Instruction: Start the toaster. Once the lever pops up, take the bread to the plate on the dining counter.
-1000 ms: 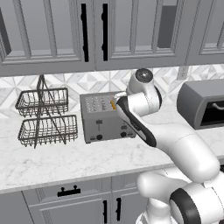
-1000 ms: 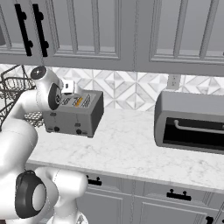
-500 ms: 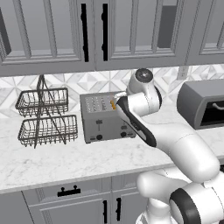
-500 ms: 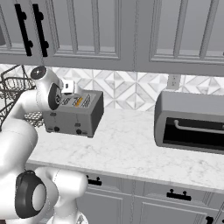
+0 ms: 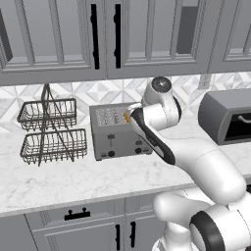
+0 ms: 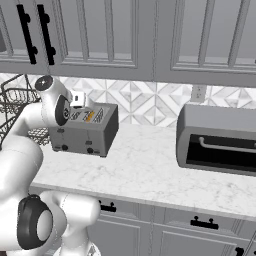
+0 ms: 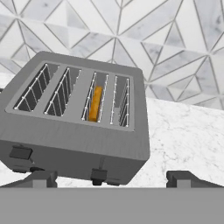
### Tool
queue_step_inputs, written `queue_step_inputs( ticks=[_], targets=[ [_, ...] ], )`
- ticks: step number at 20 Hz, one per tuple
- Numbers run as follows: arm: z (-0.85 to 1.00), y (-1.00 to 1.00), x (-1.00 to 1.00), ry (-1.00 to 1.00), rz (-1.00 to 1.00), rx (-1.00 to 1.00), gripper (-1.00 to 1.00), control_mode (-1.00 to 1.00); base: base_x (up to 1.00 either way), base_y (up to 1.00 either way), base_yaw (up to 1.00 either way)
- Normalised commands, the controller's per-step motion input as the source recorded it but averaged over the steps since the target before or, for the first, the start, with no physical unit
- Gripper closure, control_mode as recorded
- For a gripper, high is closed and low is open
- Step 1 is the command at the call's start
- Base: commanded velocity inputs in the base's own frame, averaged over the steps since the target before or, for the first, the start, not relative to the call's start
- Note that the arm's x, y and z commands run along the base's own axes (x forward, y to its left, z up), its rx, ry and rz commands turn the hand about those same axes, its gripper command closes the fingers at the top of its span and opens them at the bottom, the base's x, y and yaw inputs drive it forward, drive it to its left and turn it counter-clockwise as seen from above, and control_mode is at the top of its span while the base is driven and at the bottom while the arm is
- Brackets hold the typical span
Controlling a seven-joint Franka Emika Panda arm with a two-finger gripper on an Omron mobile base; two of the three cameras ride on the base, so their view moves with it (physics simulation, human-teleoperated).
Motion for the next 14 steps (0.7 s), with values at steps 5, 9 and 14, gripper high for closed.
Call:
queue_step_inputs(
  ticks=[5,9,14],
  targets=[
    [0.0,0.0,0.0,0.0,0.0,0.0,-1.0,-1.0,0.0,0.0,0.0],
    [0.0,0.0,0.0,0.0,0.0,0.0,-1.0,-1.0,0.0,0.0,0.0],
    [0.0,0.0,0.0,0.0,0.0,0.0,-1.0,-1.0,0.0,0.0,0.0]
  ],
)
